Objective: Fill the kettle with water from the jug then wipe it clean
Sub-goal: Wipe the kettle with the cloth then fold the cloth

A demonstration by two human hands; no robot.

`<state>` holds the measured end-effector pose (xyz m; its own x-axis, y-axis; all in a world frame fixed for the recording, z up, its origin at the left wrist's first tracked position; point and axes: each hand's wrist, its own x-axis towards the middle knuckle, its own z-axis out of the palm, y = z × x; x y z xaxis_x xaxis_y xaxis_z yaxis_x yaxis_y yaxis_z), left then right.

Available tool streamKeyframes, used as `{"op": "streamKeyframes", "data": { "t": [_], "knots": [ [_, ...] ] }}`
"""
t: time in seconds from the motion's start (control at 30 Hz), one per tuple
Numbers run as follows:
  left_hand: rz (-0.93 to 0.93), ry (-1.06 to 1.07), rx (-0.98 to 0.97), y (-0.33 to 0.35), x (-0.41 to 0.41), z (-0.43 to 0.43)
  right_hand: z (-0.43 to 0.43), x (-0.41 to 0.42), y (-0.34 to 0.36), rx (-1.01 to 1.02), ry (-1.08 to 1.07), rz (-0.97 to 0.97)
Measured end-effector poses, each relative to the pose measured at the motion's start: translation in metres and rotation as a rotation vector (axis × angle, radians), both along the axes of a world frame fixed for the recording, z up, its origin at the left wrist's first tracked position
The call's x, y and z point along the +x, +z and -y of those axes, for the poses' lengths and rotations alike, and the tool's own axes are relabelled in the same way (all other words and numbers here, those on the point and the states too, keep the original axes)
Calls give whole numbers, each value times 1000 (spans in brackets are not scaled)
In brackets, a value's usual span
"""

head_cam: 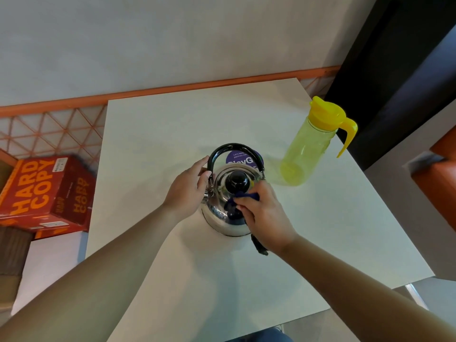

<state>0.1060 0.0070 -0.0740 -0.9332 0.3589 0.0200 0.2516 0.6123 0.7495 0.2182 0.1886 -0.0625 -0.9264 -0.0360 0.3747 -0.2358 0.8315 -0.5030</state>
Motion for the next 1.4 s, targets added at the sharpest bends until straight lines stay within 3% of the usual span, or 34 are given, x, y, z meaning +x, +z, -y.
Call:
{"op": "streamKeyframes", "data": {
  "t": [0.1,0.23,0.4,0.53,0.7,0.77,0.97,1.13,1.27,1.4],
  "knots": [
    [-19,-1,-11,1,0,1,22,-22,8,131,-33,-101],
    [-12,-18,-9,3,0,1,41,-33,7,274,-72,-94],
    [0,-9,-9,3,0,1,18,-8,-2,300,78,-85],
    [-8,-2,-50,9,3,3,5,6,1,157,57,68],
    [-350,270,78,8,64,17,2,4,16,-195,-6,56],
    [-223,243,198,6,98,17,6,6,22,-277,36,46],
    [421,110,683,18,124,-4,26,12,28,-323,287,147],
    [385,294,371,4,104,14,9,-9,41,-265,253,102],
    [390,203,71,-12,85,31,-11,-36,44,-58,88,129],
    [362,201,40,-10,70,17,-12,-46,39,51,115,201]
  ]
}}
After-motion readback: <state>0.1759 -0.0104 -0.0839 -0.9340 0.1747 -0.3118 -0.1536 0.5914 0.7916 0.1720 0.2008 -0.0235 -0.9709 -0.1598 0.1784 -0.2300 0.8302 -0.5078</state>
